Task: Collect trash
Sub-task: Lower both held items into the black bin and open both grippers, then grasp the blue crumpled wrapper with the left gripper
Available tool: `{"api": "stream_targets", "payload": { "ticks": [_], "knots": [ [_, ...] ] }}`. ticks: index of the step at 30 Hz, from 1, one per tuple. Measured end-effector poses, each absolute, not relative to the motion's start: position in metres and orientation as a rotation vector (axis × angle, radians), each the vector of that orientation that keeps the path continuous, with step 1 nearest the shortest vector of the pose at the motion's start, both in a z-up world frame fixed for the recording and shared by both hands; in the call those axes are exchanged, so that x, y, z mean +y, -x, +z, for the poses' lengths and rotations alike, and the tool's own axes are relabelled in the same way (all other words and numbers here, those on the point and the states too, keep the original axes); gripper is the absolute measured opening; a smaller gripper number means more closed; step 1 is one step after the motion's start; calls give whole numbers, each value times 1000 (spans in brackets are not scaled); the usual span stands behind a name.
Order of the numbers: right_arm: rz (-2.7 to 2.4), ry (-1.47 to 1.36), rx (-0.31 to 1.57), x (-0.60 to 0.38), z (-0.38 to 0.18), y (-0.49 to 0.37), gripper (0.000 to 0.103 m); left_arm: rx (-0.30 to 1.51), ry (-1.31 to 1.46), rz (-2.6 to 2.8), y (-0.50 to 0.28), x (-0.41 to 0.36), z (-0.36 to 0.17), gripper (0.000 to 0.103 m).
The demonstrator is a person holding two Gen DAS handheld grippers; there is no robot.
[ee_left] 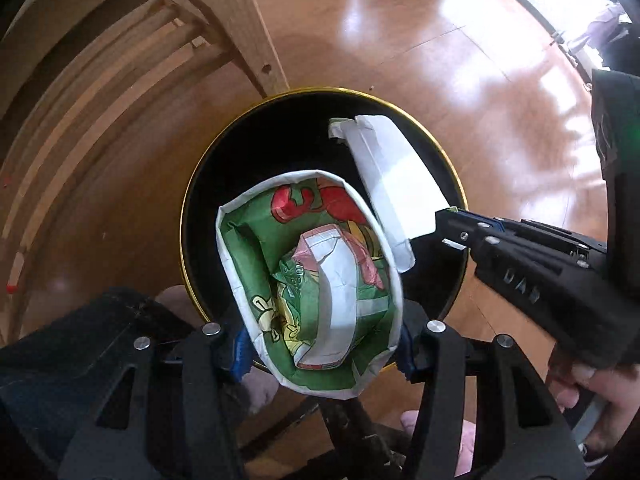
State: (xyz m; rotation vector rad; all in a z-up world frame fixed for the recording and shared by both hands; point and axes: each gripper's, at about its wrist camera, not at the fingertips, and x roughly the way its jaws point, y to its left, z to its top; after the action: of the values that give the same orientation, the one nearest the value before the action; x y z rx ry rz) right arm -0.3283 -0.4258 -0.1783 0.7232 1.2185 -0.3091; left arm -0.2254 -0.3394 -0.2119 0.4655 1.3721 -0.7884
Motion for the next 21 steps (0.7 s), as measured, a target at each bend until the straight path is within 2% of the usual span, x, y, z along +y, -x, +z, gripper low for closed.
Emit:
{"api": "stream_targets", "payload": {
  "ticks": [1,2,3,4,5,6,9,15,21],
  "knots": [
    [-297,-739,1208,-432,-176,329,4,1360,-463,-794,226,-341,-210,64],
    [-286,-747,1191,-432,-166,332,6,1350,-469,-798,229,-338,-208,83],
    [-288,-737,1173,-434,-158,334,9,1339,-472,-794,229,-342,-208,93],
    [-290,-727,1152,-435,-148,337,36,1322,-466,-796,230,-342,-205,97],
    [-293,-726,1108,-437,-133,341,88,1311,-453,-805,233,-340,-199,97],
    [-305,-725,1052,-440,-116,347,94,1315,-423,-835,235,-336,-191,97],
    [-333,-678,974,-443,-75,356,96,1322,-405,-844,240,-327,-171,97],
    [-345,-533,846,-423,-22,341,96,1091,-341,-737,221,-264,-83,97],
    [-250,-397,897,-370,-15,281,96,971,-98,-399,140,-124,-20,97]
  ]
}}
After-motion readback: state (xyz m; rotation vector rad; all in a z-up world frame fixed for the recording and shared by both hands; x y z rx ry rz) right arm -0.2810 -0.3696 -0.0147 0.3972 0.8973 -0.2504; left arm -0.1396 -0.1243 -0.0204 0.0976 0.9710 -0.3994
